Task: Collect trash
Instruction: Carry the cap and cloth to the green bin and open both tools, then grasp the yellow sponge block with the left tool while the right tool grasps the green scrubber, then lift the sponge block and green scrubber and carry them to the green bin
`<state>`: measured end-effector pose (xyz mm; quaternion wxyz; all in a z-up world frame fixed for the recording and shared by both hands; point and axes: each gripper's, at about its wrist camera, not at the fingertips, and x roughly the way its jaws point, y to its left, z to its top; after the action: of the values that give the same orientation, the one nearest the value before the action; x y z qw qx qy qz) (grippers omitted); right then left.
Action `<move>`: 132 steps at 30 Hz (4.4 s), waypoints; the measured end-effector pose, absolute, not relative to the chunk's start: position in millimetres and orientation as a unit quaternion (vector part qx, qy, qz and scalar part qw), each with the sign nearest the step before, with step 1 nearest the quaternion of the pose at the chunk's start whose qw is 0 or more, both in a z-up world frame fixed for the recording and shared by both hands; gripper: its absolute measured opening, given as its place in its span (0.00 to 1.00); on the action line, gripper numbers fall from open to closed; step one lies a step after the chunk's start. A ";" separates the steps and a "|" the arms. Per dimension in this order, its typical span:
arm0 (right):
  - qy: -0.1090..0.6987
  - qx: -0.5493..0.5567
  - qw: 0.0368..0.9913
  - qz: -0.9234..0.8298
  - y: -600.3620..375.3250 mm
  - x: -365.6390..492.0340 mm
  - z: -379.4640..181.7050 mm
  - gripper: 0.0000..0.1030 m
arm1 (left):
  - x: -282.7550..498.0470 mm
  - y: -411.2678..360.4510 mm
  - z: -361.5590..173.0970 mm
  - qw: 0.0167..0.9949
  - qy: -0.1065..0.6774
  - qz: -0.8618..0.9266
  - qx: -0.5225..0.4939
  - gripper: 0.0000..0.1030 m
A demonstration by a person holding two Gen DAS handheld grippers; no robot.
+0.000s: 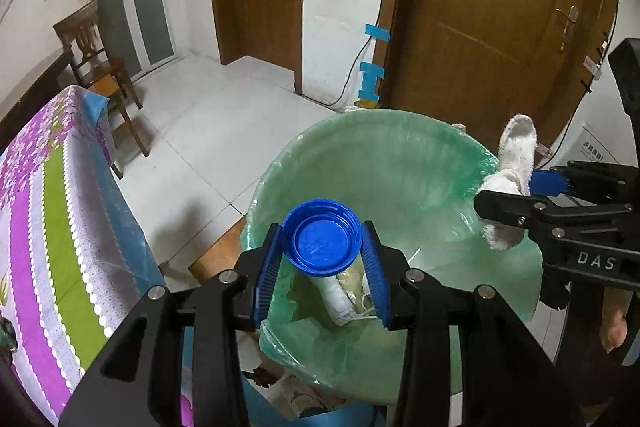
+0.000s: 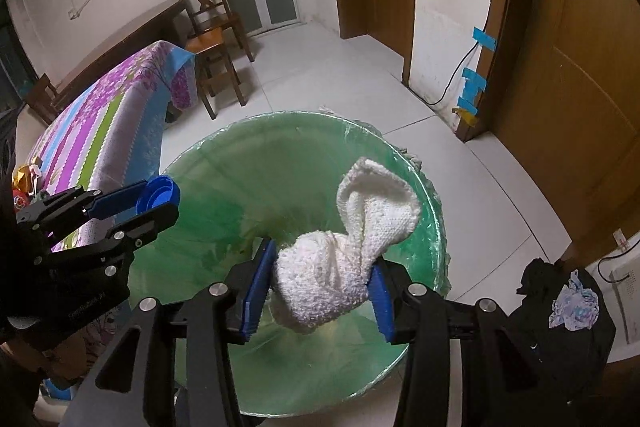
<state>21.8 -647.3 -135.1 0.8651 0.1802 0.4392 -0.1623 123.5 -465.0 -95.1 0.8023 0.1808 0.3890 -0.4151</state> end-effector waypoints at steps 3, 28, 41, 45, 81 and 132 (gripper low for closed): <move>0.425 0.185 0.870 -0.167 -651.6 15.0 -130.9 0.67 | 123.6 -463.6 -92.4 0.807 0.387 -0.410 0.176 0.54; 0.215 0.145 0.960 -0.107 -502.8 -62.7 -43.2 0.95 | 94.7 -304.1 -27.4 0.847 0.312 -0.402 0.152 0.74; 0.267 0.126 0.955 0.042 -367.8 20.9 -65.2 0.95 | 201.6 -38.4 -12.5 0.948 0.290 -0.109 0.068 0.80; 0.276 0.108 0.952 0.081 -325.6 54.1 -61.6 0.95 | 234.5 12.1 -9.7 0.957 0.283 -0.056 0.031 0.89; 0.502 -0.301 0.729 0.355 -169.6 312.2 -88.7 0.82 | 287.4 60.0 -37.6 0.913 0.381 -0.147 -0.030 0.31; 0.157 -0.012 0.985 0.074 -139.9 65.3 -0.5 0.16 | 84.3 16.7 -1.2 0.978 0.206 -0.032 0.018 0.31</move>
<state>65.3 -139.9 -0.5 0.9847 -0.0117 0.1573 0.0742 84.3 16.7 -1.2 0.9780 0.0180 0.2055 -0.0323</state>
